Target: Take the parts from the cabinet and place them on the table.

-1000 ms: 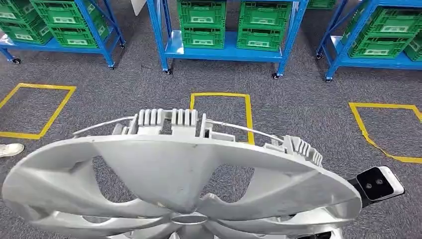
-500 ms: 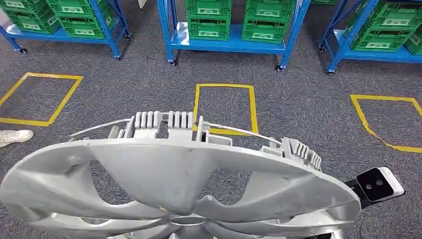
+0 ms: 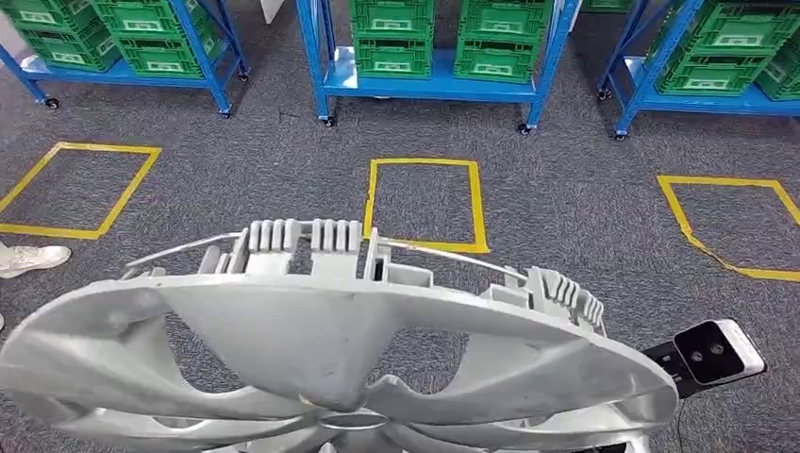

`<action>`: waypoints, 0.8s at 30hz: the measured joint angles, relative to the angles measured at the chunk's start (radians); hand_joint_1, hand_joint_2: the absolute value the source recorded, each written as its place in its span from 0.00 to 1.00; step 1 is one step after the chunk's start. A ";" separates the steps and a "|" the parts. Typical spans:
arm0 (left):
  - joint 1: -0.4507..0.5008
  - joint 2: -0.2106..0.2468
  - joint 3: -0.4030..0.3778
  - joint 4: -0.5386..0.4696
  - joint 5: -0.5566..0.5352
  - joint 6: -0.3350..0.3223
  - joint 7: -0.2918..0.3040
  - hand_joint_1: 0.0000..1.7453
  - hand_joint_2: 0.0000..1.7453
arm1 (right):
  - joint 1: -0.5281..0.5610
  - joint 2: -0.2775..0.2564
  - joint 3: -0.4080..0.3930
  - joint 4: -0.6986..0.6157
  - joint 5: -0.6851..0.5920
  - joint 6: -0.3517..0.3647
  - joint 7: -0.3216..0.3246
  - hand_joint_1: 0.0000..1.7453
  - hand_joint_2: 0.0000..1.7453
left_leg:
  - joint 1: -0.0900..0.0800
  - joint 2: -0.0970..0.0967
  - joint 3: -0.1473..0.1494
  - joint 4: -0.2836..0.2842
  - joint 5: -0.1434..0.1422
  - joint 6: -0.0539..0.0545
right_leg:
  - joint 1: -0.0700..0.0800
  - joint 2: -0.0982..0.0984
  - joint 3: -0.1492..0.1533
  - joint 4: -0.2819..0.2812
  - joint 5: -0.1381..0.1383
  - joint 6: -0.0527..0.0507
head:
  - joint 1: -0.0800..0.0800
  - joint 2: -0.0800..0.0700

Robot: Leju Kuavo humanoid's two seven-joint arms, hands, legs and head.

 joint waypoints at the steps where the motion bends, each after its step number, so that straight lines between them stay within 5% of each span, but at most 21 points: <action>1: 0.000 0.001 0.001 0.000 0.000 0.000 -0.001 0.00 1.00 | -0.002 0.000 0.000 -0.001 0.002 0.000 -0.002 0.95 1.00 | -0.003 -0.002 -0.006 -0.009 0.000 0.006 | 0.000 0.000 -0.002 0.001 0.006 0.009 | 0.003 0.000; 4: 0.002 0.002 0.002 0.000 -0.001 0.000 -0.001 0.00 1.00 | 0.001 0.000 0.000 -0.002 0.005 0.000 -0.006 0.95 1.00 | -0.008 0.001 -0.015 -0.017 0.000 0.025 | -0.001 0.000 -0.009 0.000 0.013 0.023 | 0.002 0.000; 5: 0.003 0.002 0.003 0.000 -0.002 0.000 -0.001 0.00 1.00 | 0.001 0.000 0.000 -0.007 0.008 0.001 -0.006 0.95 1.00 | 0.000 0.001 -0.010 -0.033 0.011 0.042 | -0.005 0.000 -0.018 0.002 0.005 0.030 | 0.002 0.000; 6: 0.001 0.001 0.003 -0.001 -0.003 0.000 -0.002 0.00 1.00 | 0.000 0.000 0.000 -0.008 0.011 0.002 -0.005 0.95 1.00 | -0.005 0.002 -0.011 -0.037 0.015 0.048 | -0.006 0.000 -0.033 0.038 -0.017 0.026 | 0.004 0.000; 8: 0.002 0.001 0.003 -0.003 -0.006 0.000 -0.003 0.00 1.00 | 0.003 0.000 0.000 -0.009 0.012 0.003 -0.006 0.95 1.00 | -0.011 0.003 -0.024 -0.036 0.021 0.059 | -0.006 0.003 -0.126 0.228 -0.096 0.011 | 0.005 0.000; 10: 0.003 0.001 0.003 -0.003 -0.008 0.000 -0.003 0.00 1.00 | 0.007 0.000 -0.001 -0.009 0.016 0.005 -0.005 0.95 1.00 | -0.017 0.003 -0.031 -0.035 0.026 0.064 | -0.006 0.004 -0.180 0.340 -0.120 0.016 | 0.005 0.000; 12: 0.003 0.001 0.003 -0.003 -0.008 0.000 -0.003 0.00 1.00 | 0.007 -0.001 -0.001 -0.009 0.019 0.005 -0.004 0.95 1.00 | -0.019 0.001 -0.034 -0.031 0.027 0.064 | -0.006 0.004 -0.139 0.263 -0.081 0.029 | 0.005 0.000; 14: 0.003 0.000 0.003 -0.003 -0.008 0.000 -0.003 0.00 1.00 | 0.006 -0.001 -0.001 -0.009 0.019 0.005 -0.005 0.95 1.00 | -0.019 0.000 -0.035 -0.023 0.026 0.062 | -0.006 0.003 -0.041 0.079 -0.015 0.039 | 0.005 0.000; 15: 0.003 0.001 0.003 -0.004 -0.008 0.000 -0.003 0.00 1.00 | 0.004 -0.001 -0.001 -0.009 0.021 0.005 -0.004 0.95 1.00 | -0.026 0.000 -0.041 -0.015 0.024 0.057 | -0.004 0.004 -0.014 0.016 -0.009 0.033 | 0.006 0.000; 19: 0.004 0.001 0.003 -0.005 -0.009 0.000 -0.003 0.00 1.00 | 0.005 0.002 -0.001 -0.016 0.028 0.002 -0.004 0.95 1.00 | -0.023 0.001 -0.053 -0.009 0.032 0.036 | 0.002 0.008 -0.022 0.019 0.005 0.010 | 0.004 0.000; 20: 0.005 0.002 0.003 -0.006 -0.009 0.000 -0.003 0.00 1.00 | 0.005 0.006 0.000 -0.019 0.031 0.001 -0.004 0.95 1.00 | -0.019 0.001 -0.060 -0.002 0.024 0.031 | -0.008 0.008 -0.021 0.015 0.010 0.001 | 0.005 0.000; 22: 0.008 0.004 0.003 -0.007 -0.009 0.000 -0.003 0.00 1.00 | 0.005 0.012 -0.001 -0.025 0.034 0.000 -0.004 0.95 1.00 | -0.015 0.002 -0.094 0.082 -0.037 0.017 | -0.008 0.007 -0.021 0.016 0.013 -0.003 | -0.001 0.000; 24: 0.015 0.008 0.003 -0.007 -0.009 0.001 -0.003 0.00 1.00 | 0.003 0.017 0.000 -0.026 0.040 0.000 -0.003 0.95 1.00 | -0.011 0.002 -0.170 0.254 -0.112 0.008 | -0.006 0.006 -0.025 0.017 0.013 -0.005 | 0.000 0.000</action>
